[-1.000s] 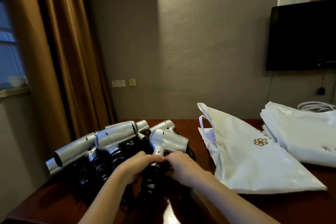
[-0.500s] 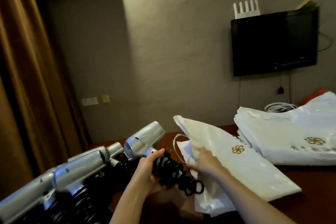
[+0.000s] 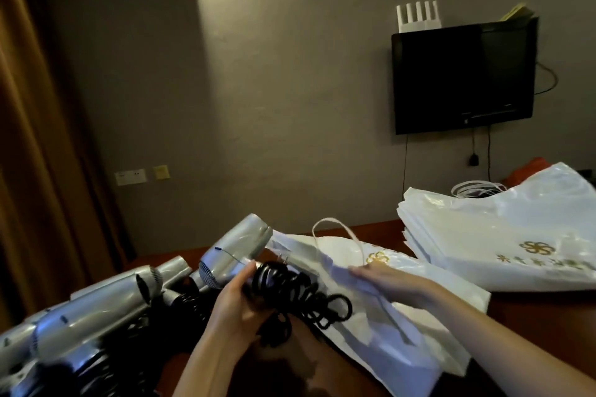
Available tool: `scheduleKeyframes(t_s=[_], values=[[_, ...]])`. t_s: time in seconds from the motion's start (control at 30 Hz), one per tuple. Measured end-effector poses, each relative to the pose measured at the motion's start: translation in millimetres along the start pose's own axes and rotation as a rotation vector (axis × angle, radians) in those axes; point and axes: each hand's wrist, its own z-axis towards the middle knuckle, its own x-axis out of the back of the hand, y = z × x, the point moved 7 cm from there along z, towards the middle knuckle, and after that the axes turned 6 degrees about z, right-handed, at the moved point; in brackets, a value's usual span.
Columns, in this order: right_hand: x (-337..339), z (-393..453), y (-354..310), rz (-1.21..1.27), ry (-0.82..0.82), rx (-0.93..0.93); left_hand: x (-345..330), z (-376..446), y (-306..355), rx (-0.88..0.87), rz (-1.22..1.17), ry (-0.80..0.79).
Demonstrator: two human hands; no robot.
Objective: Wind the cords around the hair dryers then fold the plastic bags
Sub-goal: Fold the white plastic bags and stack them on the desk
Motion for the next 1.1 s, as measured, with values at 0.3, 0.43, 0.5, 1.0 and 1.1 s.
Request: scheduleKeyframes(t_s=[0.3, 0.43, 0.5, 1.0, 1.1], values=[[-7.8, 14.2, -16.8, 0.149, -0.104, 0.115, -52.6, 10.9, -18.8, 0.014, -0.196, -0.014], [13.8, 17.1, -9.6, -0.040, 0.233, 0.270, -55.3, 23.5, -57.4, 0.045, -0.185, 0.068], [28.1, 7.7, -3.1, 0.044, 0.304, 0.230, -56.0, 27.7, -68.8, 0.044, -0.159, 0.092], [84.5, -48.4, -27.1, -0.183, 0.382, 0.426, -77.5, 42.9, -32.6, -0.046, 0.062, 0.012], [106.4, -57.3, -33.8, -0.193, 0.427, 0.449, -82.5, 45.6, -15.9, -0.094, 0.013, -0.026]])
